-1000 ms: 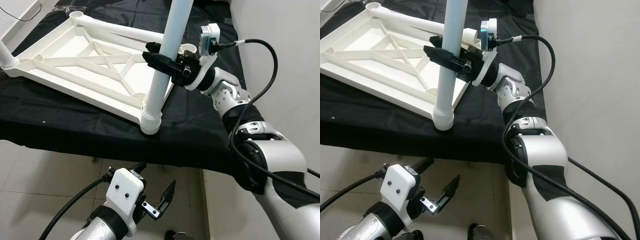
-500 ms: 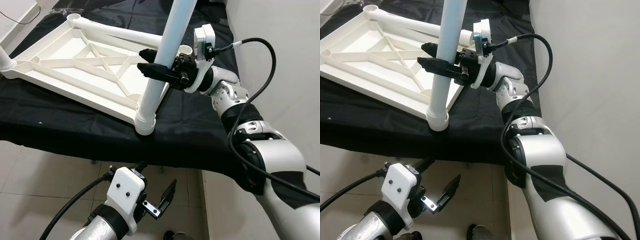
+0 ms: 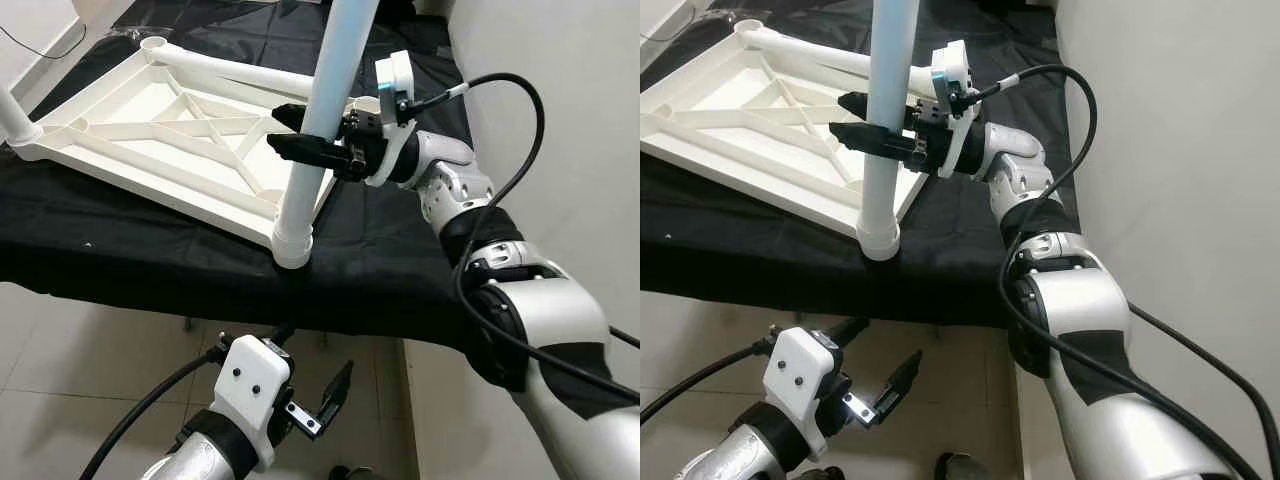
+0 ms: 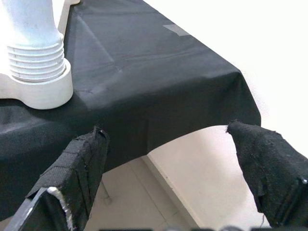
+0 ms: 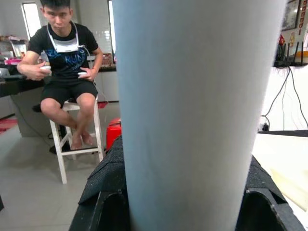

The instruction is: Building children table

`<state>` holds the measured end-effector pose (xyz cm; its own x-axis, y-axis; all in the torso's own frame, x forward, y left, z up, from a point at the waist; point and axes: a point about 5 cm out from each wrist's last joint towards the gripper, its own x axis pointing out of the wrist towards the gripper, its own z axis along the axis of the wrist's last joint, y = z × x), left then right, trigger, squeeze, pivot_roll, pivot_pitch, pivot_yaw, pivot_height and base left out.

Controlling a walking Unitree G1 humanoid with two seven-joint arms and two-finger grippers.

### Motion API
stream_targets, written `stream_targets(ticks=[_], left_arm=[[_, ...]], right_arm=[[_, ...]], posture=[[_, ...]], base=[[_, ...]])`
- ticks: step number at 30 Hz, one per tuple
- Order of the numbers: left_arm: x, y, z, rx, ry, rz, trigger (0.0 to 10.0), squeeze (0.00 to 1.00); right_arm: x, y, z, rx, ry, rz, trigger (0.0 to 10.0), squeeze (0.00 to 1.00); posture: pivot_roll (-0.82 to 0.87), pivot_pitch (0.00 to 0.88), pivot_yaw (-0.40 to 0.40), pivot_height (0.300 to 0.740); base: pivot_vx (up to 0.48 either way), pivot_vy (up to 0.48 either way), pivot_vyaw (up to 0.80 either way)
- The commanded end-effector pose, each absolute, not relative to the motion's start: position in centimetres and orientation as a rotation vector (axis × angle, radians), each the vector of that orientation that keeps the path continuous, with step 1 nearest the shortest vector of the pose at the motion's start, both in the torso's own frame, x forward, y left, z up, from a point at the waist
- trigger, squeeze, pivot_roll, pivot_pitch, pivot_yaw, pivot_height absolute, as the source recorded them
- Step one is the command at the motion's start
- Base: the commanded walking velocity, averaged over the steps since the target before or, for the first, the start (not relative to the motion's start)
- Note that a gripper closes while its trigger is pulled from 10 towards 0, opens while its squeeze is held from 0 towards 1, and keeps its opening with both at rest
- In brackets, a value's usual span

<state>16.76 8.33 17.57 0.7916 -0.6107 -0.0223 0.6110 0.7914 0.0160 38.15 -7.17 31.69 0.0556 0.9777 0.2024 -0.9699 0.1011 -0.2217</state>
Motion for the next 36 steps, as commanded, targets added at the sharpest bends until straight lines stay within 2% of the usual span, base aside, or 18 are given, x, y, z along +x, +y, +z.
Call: stream_targets(ticks=[1, 28, 36], left_arm=[[16.5, 8.4, 17.2, 0.026, 0.041, -0.660, 10.0, 0.00], [16.5, 8.3, 17.0, 0.028, 0.046, -0.654, 10.0, 0.00], [16.5, 8.3, 17.0, 0.035, 0.046, -0.654, 10.0, 0.00]], right_arm=[[38.2, -6.7, 25.1, -0.035, -0.019, 1.478, 0.0, 0.00], [38.9, -6.7, 28.2, 0.050, -0.160, 1.382, 0.0, 0.00], [38.6, -6.8, 27.5, 0.029, -0.129, 1.426, 0.0, 0.00]], posture=[[0.19, 0.317, -0.093, 0.740], [0.19, 0.315, -0.098, 0.740], [0.19, 0.314, -0.101, 0.740]], base=[[0.000, 0.000, 0.00], [0.000, 0.000, 0.00], [0.000, 0.000, 0.00]])
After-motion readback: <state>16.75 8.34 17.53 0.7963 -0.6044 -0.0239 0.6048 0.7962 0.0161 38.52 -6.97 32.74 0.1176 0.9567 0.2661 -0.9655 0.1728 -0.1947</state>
